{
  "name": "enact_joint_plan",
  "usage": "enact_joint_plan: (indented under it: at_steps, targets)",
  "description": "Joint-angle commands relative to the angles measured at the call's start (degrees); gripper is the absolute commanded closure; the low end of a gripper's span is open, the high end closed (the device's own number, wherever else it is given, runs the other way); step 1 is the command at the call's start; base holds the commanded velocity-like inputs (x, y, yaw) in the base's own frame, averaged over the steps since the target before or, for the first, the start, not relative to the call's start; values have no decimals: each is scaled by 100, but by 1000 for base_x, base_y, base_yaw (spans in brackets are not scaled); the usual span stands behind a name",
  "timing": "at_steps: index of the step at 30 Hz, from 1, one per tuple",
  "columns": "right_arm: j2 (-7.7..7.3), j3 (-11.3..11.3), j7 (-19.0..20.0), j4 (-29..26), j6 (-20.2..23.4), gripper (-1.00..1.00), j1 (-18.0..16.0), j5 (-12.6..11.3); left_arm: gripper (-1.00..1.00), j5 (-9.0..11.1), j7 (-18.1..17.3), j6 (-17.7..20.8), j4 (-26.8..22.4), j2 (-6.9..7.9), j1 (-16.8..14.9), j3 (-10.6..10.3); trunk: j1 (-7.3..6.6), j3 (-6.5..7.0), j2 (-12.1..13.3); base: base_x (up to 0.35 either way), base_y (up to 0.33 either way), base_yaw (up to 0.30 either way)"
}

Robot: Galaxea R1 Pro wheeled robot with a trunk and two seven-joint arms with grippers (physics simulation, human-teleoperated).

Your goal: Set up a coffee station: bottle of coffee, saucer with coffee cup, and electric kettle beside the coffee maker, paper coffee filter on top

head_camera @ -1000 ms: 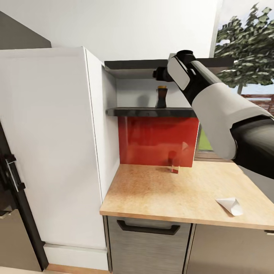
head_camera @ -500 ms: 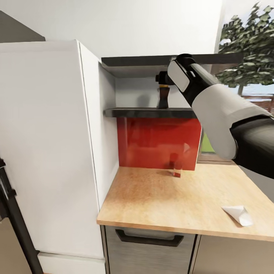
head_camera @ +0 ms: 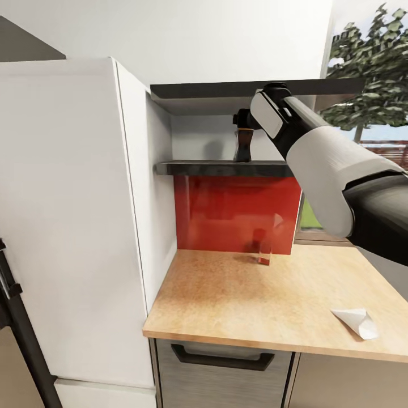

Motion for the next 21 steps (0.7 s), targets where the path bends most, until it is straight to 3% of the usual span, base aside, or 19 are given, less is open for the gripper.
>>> enact_joint_plan:
  at_steps: [1, 12, 21]
  targets:
    - [-6, 44, -46, -6, 28, -100, -1, -61, -100, 61, -25, -11, 0, 0, 2, -48, 2, -1, -2, 63, -42, 0]
    - [-46, 44, -53, 2, 114, -100, 0, -61, -100, 61, -16, 2, 0, -7, 2, -47, 2, -1, -2, 190, -159, 0]
    - [-49, 44, -60, 3, 185, -100, -1, -61, -100, 61, -16, 2, 0, -8, 2, -48, 2, -1, -2, 46, -42, 0]
